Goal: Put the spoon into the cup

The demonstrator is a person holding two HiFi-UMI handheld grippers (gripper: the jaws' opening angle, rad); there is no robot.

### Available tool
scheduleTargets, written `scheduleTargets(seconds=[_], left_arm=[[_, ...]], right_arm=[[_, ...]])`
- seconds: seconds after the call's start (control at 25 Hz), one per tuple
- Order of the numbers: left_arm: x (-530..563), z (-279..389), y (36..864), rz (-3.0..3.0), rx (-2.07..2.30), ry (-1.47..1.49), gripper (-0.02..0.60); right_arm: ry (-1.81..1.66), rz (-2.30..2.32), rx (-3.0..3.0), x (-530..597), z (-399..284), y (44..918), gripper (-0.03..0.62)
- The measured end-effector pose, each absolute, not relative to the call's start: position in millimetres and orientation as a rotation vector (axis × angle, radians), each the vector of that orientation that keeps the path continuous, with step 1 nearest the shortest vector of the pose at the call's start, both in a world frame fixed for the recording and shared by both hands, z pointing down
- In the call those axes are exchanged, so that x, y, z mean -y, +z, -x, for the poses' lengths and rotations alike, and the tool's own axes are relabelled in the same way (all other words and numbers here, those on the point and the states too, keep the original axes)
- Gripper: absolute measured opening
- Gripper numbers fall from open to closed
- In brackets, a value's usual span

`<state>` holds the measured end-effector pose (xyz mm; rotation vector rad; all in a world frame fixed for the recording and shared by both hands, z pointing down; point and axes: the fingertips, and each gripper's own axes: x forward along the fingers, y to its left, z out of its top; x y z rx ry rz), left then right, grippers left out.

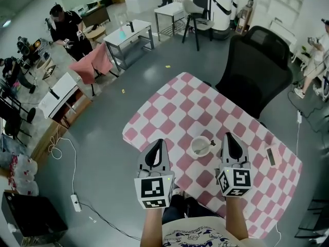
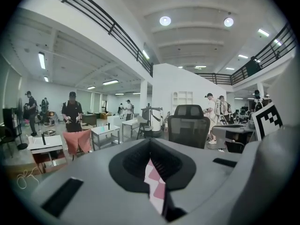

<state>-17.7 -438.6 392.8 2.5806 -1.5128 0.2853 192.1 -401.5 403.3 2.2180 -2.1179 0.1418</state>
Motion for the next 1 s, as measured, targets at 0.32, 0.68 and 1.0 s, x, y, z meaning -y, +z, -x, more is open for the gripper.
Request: scheduleTargets(seconds=[0.32, 0.68, 1.0], left_arm=[[427, 18, 369, -2.619, 1.529, 0.238, 0.014], [418, 18, 349, -2.651, 1.541, 0.197, 0.014], [411, 17, 344, -2.662, 1.543, 0.186, 0.014]], right_arm=[[0.068, -2.244, 2.144, 388, -188, 372, 0.015], [0.012, -2.255, 2.162, 377, -187, 352, 0.014], [-0.005, -2.256, 2.173, 371, -187, 346, 0.014]])
